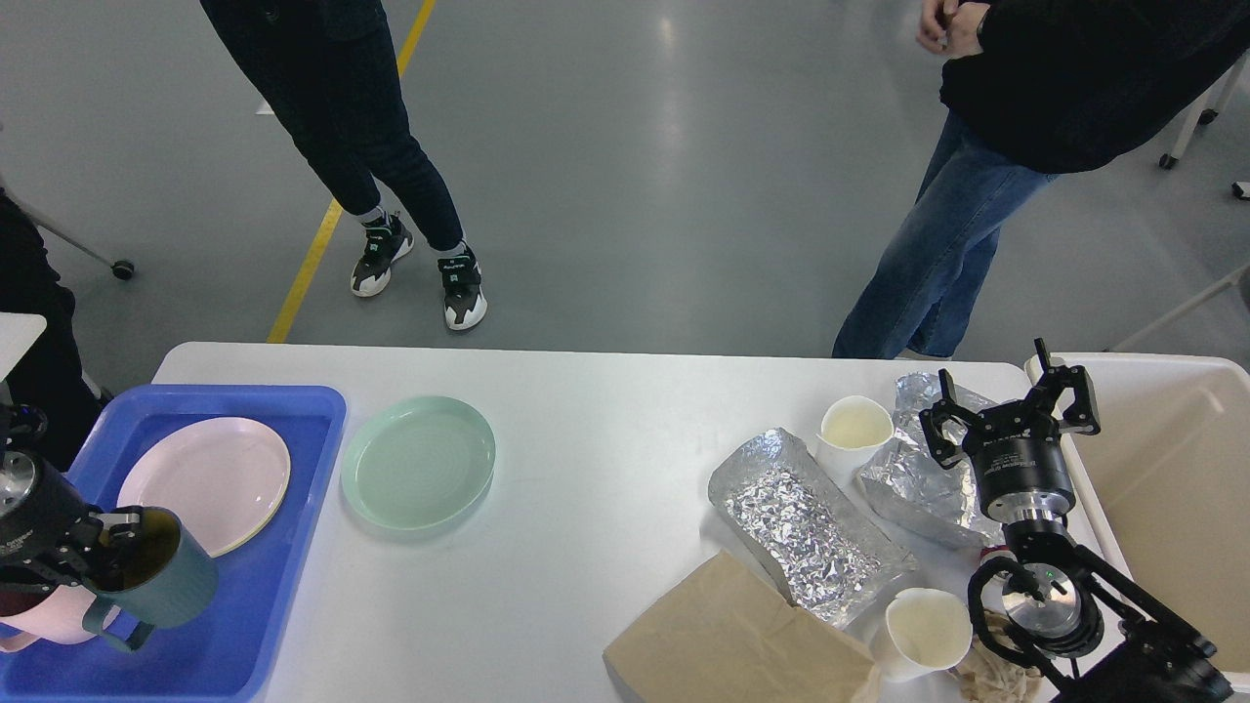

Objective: Tidy desktop
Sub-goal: 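Lower the mug onto the tray and open the left gripper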

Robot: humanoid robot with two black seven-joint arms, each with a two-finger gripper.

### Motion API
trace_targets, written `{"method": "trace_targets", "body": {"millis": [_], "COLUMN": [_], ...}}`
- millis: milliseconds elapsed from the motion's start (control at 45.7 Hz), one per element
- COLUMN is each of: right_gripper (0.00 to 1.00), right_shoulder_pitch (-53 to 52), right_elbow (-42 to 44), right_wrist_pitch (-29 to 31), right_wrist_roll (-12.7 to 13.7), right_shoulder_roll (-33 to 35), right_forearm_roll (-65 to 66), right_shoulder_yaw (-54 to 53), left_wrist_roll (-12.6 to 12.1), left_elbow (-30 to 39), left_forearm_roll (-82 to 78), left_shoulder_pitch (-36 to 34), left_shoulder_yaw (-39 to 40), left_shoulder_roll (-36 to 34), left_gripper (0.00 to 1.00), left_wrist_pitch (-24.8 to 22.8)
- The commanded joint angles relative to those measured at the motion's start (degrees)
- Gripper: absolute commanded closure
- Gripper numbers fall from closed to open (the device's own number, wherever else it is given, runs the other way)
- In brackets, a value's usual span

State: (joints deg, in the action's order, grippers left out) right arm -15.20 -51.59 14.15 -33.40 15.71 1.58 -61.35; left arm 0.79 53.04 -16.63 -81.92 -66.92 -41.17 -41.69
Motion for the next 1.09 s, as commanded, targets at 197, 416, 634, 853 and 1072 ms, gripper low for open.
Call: {"method": "trace_targets", "body": {"millis": [197,416,634,853,1072], "right_gripper": [0.00,0.00,0.00,0.00,0.00], "right_shoulder_pitch": [0.00,0.00,0.00,0.00,0.00], "right_elbow": [0.00,0.00,0.00,0.00,0.00], "right_wrist_pitch": [0.00,0.00,0.00,0.00,0.00], "right_wrist_roll": [0.00,0.00,0.00,0.00,0.00], "right_shoulder_roll": [-0.06,-0.06,-0.06,-0.06,-0.06], "right_forearm_roll": [0.00,0.00,0.00,0.00,0.00], "right_shoulder_yaw": [0.00,0.00,0.00,0.00,0.00], "left_wrist_roll": [0.00,0.00,0.00,0.00,0.09], "left_elbow": [-1.36,-1.36,-1.36,-1.36,-1.09], "left_forearm_roll": [-0.86,-0.68,-0.68,-0.51,0.28], "left_shoulder_pitch": [6.24,6.51,7.82,8.79,8.88], "left_shoulder_yaw": [4.96,5.40,5.49,6.80,6.72], "left_shoulder_roll": [0.21,0.21,0.30,0.21,0.65], "left_gripper": [1.00,0.98,0.98,0.95,0.44], "left_wrist_pitch": [2.40,3.54,4.86,6.27,9.16]}}
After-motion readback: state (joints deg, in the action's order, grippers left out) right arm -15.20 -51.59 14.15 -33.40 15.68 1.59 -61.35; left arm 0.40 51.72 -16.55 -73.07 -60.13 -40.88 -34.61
